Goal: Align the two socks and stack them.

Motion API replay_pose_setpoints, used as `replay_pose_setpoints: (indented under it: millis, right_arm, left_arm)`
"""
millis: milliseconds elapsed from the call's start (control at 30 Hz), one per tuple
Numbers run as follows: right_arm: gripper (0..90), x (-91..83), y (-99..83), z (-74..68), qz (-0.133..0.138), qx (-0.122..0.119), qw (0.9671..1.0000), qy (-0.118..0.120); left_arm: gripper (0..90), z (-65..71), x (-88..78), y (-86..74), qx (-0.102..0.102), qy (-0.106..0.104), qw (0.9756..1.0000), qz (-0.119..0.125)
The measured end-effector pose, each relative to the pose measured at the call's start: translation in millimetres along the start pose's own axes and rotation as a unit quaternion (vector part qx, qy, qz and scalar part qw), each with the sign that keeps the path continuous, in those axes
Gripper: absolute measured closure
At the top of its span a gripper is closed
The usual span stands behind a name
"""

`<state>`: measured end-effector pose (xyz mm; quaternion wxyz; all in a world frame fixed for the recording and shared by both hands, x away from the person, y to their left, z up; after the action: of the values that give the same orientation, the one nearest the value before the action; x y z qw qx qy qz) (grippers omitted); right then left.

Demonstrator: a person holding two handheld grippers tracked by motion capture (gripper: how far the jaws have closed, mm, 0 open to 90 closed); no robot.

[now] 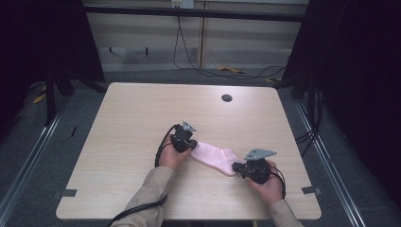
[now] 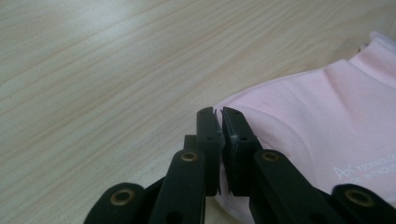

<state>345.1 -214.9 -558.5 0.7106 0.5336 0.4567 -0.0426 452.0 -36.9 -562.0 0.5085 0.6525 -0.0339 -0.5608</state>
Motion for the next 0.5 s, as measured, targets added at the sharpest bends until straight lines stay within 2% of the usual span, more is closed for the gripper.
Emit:
replay_pose_setpoints:
  millis: [33,67,133,300,367,500]
  right_arm:
    - [84.1,0.1,0.1,0.1,0.0,0.0,1.0,0.0]
    - [84.1,0.1,0.0,0.0,0.0,0.001,1.0,0.0]
    - [84.1,0.2,0.1,-0.2,0.001,0.001,1.0,0.001]
    - [84.1,0.1,0.0,-0.1,0.001,0.001,1.0,0.0]
    - [84.1,0.2,0.0,0.1,0.002,0.001,1.0,0.001]
    - [84.2,0.2,0.0,0.2,0.001,0.001,1.0,0.001]
  left_arm:
    - [85.9,0.7,0.4,0.0,-0.008,-0.001,1.0,0.0]
    - [85.9,0.6,0.7,0.3,-0.003,-0.005,1.0,-0.001]
    - [88.1,2.0,0.4,-0.3,-0.012,-0.012,0.9999,-0.003]
    - [90.0,3.8,-0.5,0.1,-0.011,-0.007,0.9999,-0.007]
    - [90.0,5.5,-1.6,1.6,-0.02,-0.011,0.9997,-0.001]
    - [90.0,4.4,-8.8,10.4,-0.01,-0.003,0.9999,0.009]
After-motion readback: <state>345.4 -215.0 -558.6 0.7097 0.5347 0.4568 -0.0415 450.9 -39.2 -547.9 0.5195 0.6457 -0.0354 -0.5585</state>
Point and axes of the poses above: each handheld gripper's, and its own axes: x roughly forward along the jaws, y roughly out of its top, z roughly to its right, the point moved 9 cm from there along x, roughly forward along the jaws, and after that the axes turned 4 degrees about -y, right-handed, at the moved point
